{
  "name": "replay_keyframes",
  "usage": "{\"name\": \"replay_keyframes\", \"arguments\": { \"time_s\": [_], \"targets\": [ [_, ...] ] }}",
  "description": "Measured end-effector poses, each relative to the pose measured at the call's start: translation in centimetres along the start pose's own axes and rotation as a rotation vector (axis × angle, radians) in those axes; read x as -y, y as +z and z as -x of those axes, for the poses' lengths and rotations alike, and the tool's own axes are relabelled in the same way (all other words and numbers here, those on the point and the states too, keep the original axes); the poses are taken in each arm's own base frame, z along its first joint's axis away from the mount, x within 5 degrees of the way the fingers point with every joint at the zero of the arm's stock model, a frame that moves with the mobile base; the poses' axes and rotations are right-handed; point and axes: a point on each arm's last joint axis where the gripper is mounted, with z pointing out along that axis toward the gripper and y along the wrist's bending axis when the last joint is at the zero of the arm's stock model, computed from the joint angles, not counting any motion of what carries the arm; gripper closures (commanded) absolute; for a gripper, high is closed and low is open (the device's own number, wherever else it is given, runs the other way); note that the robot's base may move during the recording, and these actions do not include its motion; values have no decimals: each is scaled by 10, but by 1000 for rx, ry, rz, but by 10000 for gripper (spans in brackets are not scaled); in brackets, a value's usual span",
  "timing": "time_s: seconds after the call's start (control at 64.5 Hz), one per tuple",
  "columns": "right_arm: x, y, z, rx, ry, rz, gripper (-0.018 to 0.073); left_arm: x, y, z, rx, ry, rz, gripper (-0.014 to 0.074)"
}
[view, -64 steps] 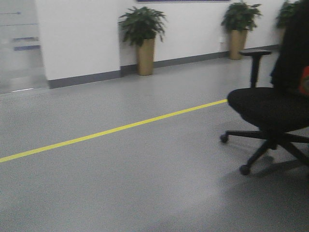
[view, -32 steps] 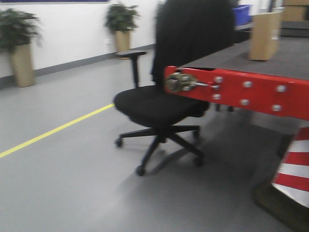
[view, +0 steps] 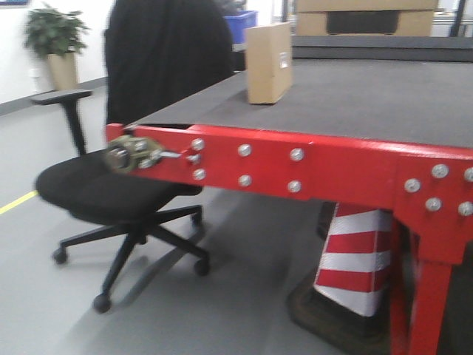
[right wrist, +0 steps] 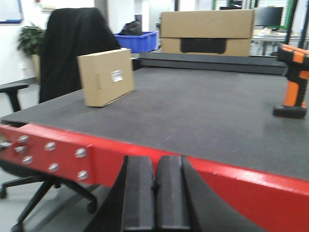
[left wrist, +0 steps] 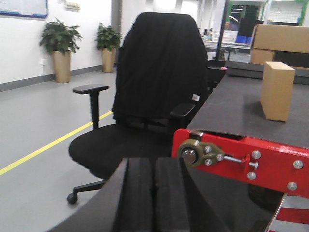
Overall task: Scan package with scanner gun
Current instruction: 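Turn the base toward the red table and stop at its edge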
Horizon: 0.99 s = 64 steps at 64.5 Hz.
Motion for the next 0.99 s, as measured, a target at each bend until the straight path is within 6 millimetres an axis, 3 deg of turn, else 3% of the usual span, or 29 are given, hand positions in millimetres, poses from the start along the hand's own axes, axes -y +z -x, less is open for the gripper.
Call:
{"name": "replay_keyframes", "arguments": {
  "time_s": [0.993],
  "targets": [
    [0, 0, 0, 0, 0, 0, 727, 0, 0, 0, 0, 0, 0, 697]
  ]
}}
